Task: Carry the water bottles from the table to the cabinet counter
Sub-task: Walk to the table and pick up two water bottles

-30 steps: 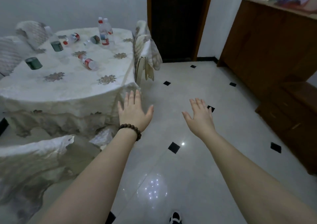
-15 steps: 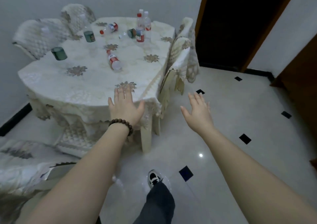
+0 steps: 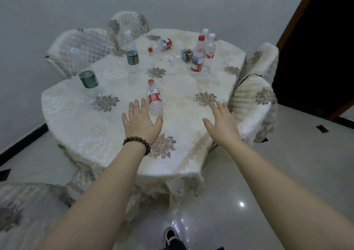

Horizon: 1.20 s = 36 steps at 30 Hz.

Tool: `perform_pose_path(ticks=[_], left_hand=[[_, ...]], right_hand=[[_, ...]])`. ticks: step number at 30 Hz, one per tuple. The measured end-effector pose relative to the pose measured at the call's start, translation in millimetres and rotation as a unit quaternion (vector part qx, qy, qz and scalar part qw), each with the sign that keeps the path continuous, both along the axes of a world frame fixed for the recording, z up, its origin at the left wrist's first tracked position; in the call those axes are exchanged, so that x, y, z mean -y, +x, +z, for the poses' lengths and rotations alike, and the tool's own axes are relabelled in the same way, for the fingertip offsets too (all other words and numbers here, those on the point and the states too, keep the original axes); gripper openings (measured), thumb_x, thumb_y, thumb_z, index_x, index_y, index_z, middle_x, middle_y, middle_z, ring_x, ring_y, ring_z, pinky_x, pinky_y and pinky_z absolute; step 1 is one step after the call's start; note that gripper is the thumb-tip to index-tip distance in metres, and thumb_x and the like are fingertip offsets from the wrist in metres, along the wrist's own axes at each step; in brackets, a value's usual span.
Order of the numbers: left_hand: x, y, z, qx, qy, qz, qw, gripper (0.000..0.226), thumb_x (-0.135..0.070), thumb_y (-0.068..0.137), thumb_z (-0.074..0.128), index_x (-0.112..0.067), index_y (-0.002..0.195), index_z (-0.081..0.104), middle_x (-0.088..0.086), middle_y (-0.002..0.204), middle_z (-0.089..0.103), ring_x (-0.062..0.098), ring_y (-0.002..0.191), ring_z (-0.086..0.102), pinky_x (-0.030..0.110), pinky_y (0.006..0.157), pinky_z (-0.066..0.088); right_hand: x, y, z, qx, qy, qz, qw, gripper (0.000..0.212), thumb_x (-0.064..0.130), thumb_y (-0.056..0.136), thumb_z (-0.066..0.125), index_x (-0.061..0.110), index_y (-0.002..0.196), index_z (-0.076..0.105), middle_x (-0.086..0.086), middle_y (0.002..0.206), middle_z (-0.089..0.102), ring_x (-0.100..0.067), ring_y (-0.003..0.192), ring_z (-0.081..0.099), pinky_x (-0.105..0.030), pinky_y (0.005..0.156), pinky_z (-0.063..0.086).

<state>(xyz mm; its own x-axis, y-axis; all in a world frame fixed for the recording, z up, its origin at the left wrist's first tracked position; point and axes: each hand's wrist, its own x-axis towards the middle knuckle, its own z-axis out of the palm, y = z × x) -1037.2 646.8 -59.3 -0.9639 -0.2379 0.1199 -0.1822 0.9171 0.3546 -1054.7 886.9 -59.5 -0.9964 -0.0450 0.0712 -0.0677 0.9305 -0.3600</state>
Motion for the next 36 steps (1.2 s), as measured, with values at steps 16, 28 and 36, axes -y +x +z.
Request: perform_pose_path(ticks=[16, 28, 36], left_hand=[[-8, -136, -22, 0.044, -0.008, 0.165, 0.985, 0.076, -0.058, 0.093, 0.029, -0.015, 0.152, 0.008, 0.008, 0.160, 0.008, 0.022, 0.147, 0.001, 0.049, 0.117, 0.006], [-62, -196, -47, 0.095, 0.008, 0.266, 0.959, 0.079, -0.053, 0.090, 0.041, -0.016, 0.151, 0.009, 0.010, 0.159, 0.012, 0.026, 0.146, 0.006, 0.045, 0.117, 0.011], [-50, -258, -62, 0.203, 0.019, 0.261, 0.944, 0.109, -0.068, 0.079, 0.055, -0.008, 0.150, -0.002, 0.011, 0.148, 0.031, 0.030, 0.131, 0.038, 0.042, 0.096, 0.041]], right_hand=[[9, -218, -23, 0.039, 0.010, 0.161, 0.986, 0.061, 0.042, 0.098, 0.038, 0.020, 0.152, 0.018, -0.003, 0.161, 0.007, -0.020, 0.149, -0.002, -0.045, 0.119, 0.001], [-10, -328, -42, 0.068, -0.007, 0.298, 0.952, 0.060, 0.038, 0.098, 0.042, 0.019, 0.151, 0.021, -0.005, 0.161, 0.012, -0.020, 0.149, 0.000, -0.046, 0.118, 0.000], [-26, -341, -63, 0.084, -0.022, 0.293, 0.952, 0.061, 0.035, 0.097, 0.045, 0.019, 0.151, 0.022, -0.004, 0.161, 0.013, -0.019, 0.149, 0.000, -0.045, 0.119, -0.001]])
